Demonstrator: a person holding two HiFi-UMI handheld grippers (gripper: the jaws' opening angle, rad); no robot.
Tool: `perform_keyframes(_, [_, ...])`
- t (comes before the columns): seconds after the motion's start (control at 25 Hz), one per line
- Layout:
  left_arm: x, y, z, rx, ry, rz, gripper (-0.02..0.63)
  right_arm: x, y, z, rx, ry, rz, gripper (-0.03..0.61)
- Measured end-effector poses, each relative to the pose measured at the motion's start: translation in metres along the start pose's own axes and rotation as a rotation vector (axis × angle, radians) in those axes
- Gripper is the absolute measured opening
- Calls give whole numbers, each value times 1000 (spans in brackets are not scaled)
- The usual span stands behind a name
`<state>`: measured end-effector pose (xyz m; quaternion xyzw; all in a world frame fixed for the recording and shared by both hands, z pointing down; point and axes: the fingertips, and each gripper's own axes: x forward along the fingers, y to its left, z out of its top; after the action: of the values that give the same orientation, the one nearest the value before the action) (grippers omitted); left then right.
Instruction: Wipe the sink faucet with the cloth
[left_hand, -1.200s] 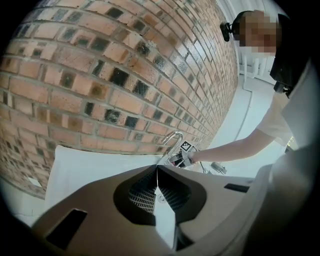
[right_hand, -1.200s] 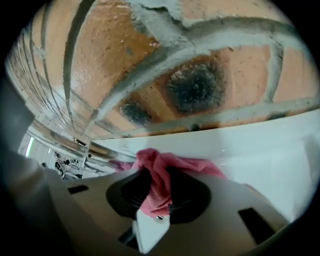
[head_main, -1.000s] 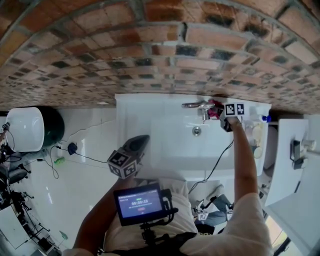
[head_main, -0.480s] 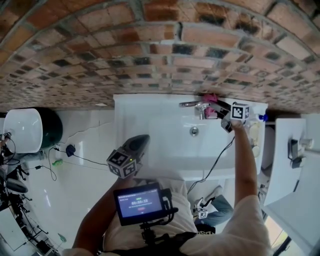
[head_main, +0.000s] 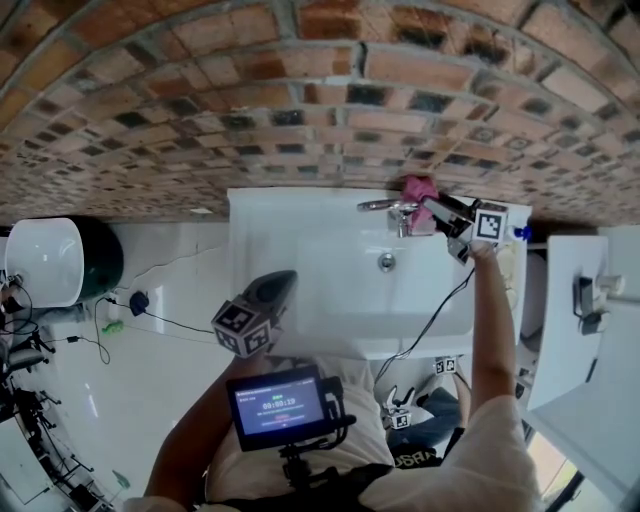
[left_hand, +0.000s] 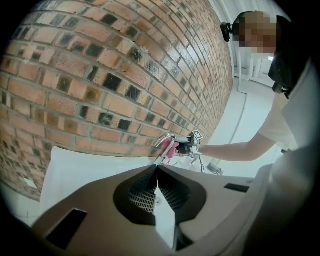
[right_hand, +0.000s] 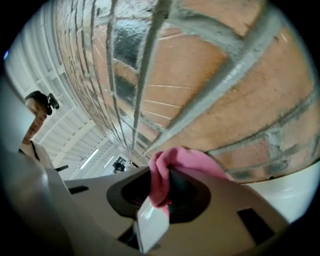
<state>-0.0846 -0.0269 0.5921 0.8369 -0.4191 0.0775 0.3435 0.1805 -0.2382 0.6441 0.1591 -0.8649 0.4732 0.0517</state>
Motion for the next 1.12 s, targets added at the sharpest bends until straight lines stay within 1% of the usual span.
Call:
perform_keyframes(0.52, [-10,-2,0,22,4,-32,3,41,101,10,-322,170,-83,98])
perform_keyframes(0.64, [-13,-1,2,28,6,-35,3,52,121,10,-400,217,-115,98])
perform_keyframes(0.8, [-19,2,2,22,3,-36,3,74,133,1,-507,311,-215,98])
perform_keyframes(0.96, [-23,5,4,22,-4,-41,3,92,135,-9,-570,393,-336,98])
perform_keyframes(1.04, [-25,6,5,24,-5,-41,3,102,140,-15,-592,437,-378,98])
perform_keyframes(1.12, [-27,7,6,21,-6,-41,3,114,145,-28,-610,503,-408,98])
